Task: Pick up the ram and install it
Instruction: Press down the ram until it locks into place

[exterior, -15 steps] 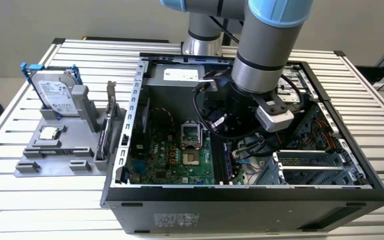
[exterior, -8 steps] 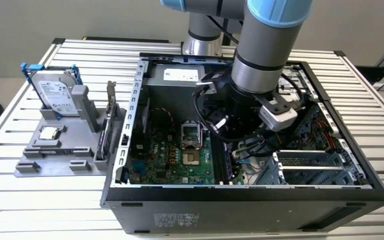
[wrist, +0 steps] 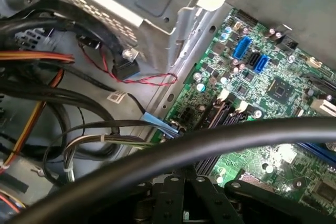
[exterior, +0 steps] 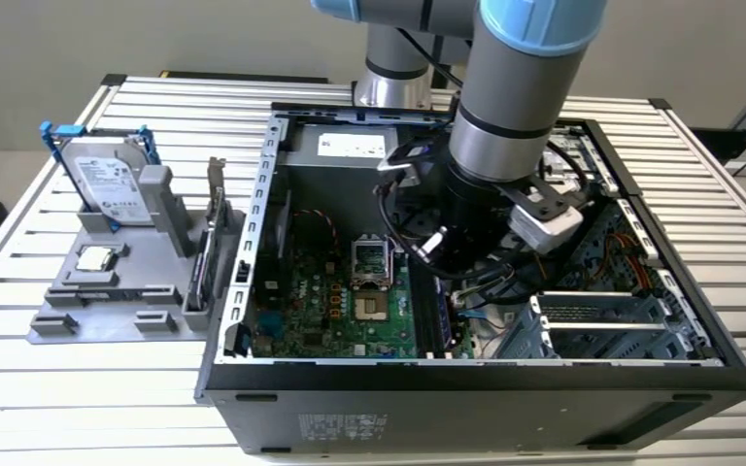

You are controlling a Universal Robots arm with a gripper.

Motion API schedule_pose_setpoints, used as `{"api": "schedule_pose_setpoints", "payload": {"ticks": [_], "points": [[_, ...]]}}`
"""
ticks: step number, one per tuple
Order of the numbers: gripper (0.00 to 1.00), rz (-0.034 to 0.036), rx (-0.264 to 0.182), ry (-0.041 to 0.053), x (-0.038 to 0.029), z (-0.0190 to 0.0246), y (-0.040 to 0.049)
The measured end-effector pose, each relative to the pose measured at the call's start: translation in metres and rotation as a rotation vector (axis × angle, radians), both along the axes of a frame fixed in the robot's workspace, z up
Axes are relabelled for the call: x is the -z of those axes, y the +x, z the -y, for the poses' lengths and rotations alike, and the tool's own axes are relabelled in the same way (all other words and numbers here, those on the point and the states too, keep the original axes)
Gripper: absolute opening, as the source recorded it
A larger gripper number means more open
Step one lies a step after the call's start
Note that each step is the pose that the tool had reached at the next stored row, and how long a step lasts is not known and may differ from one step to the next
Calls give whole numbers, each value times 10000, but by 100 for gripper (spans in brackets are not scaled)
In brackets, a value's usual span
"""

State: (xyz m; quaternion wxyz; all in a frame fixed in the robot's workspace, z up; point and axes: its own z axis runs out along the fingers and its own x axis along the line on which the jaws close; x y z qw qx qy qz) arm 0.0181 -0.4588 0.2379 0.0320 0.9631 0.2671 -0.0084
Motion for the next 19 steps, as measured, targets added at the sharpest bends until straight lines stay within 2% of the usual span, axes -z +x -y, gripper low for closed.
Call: {"api": "schedule_pose_setpoints", "payload": {"ticks": [5,9,19], "points": [[0,-61,-570,122,1,0,0],[0,-78,-1095,184,4,0,0],[0,-89,-2638,266,14,0,0]]}}
